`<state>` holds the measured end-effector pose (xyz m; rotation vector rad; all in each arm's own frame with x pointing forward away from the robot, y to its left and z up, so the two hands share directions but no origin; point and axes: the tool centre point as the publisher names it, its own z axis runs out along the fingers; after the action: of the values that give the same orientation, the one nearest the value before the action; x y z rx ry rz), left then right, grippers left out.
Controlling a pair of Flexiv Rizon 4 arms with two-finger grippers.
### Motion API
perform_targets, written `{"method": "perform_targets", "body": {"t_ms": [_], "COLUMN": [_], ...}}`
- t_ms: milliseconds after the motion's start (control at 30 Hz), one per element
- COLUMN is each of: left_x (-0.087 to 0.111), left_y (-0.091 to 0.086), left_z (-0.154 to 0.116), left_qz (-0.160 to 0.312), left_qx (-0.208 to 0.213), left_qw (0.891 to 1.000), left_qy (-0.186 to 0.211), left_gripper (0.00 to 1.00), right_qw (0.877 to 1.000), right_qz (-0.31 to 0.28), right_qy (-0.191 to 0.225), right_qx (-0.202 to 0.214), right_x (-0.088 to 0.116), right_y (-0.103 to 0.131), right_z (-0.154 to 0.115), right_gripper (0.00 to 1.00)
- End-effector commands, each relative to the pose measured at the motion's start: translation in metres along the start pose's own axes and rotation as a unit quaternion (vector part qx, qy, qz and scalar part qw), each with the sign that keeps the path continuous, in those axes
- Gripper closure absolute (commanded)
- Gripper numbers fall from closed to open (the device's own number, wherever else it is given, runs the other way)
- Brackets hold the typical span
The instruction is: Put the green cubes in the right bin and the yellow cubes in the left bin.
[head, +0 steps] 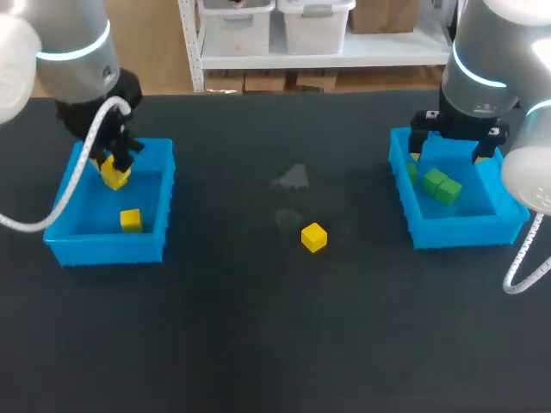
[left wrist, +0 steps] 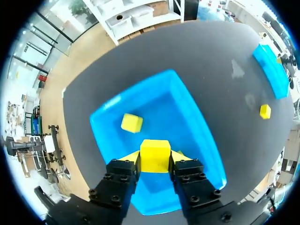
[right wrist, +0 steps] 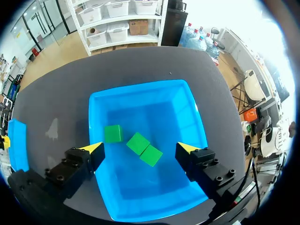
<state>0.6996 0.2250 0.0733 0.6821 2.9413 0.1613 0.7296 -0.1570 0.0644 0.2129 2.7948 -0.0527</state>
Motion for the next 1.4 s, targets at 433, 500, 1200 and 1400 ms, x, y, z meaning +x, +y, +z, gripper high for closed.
{"method": "perform_targets", "body": {"t_ms": [433,500,1200,1400], "left_x": [-0.082,-0.092,-0.111,-0.102], "left_y": [-0.065,-0.085,-0.239,-0.256], "left_z": [-0.052,-0.061,-0.04,-0.022], "left_qz": [0.1,0.124,0.177,0.143], "left_qx": [0.053,0.065,0.117,0.107], "left_qw": [0.986,0.982,0.975,0.983], "left_qy": [-0.12,-0.126,-0.071,-0.049], "left_gripper": [0.0,0.0,0.0,0.0], "right_qw": [1.0,1.0,1.0,1.0], "right_qz": [0.0,0.0,0.0,0.0], "right_qy": [-0.002,-0.002,-0.002,-0.002], "right_qx": [0.0,0.0,0.0,0.0], "right_x": [0.001,0.001,0.001,0.001], "right_y": [-0.001,-0.001,-0.001,-0.001], "right_z": [0.0,0.0,0.0,0.0], "right_gripper": [0.0,0.0,0.0,0.0]}}
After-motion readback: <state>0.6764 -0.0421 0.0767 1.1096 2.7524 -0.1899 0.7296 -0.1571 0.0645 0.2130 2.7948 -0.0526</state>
